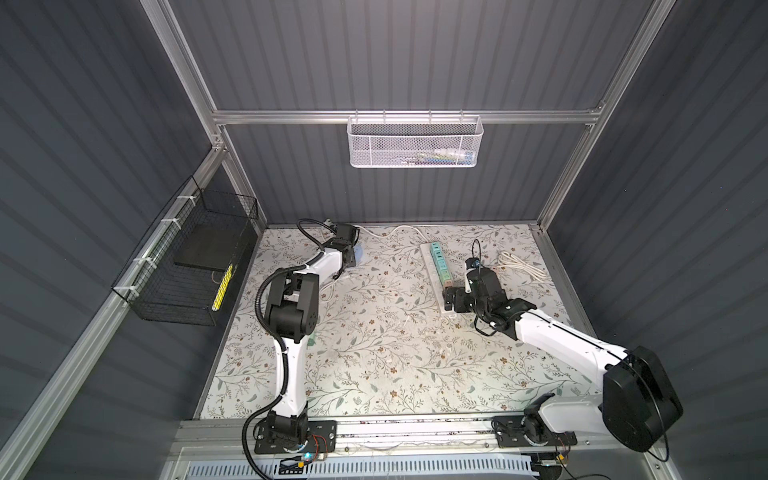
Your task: Insert the plug
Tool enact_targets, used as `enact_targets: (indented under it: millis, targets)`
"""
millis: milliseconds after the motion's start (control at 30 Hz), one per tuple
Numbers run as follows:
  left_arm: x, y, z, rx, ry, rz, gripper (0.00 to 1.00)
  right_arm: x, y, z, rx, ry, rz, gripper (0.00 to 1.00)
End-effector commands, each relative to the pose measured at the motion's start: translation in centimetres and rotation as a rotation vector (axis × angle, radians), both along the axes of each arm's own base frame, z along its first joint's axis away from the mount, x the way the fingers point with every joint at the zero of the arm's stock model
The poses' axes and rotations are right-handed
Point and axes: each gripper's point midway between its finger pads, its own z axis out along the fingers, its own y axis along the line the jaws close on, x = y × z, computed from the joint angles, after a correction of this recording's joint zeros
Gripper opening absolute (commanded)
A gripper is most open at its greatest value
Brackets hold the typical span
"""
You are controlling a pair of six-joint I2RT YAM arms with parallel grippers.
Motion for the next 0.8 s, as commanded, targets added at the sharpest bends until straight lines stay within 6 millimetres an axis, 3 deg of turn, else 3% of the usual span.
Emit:
enact_targets:
  millis: [0,100,200,367,567,767]
  targets:
    - [-0.9,0.1,-2.7,0.040,0.102,-0.098,0.56,0.1,0.3,-0.4,0.011,0.004,-0.004,0.99]
    - [-1.0,-0.3,-3.1,0.010,0.111,-0.131,0.49,0.1,0.4,-0.7,0.009,0.013,-0.002,0.99]
    - [-1.1,-0.8,-2.6,-0.033,0.083,-0.144,0.48,0.2,0.4,-0.8,0.008,0.015,0.000,0.99]
    - [-2.6,-1.0,-1.0,-0.119,0.078,-0.085,0.64,0.1,0.5,-0.7,0.011,0.014,0.004,0.99]
    - [-4.2,-1.6,0.4,-0.211,0.063,-0.089,0.58,0.0,0.6,-0.7,0.014,0.017,0.009,0.99]
    - [-3.7,-0.4,-2.0,-0.164,0.138,-0.082,0.50,-0.1,0.8,-0.6,0.013,0.017,0.016,0.99]
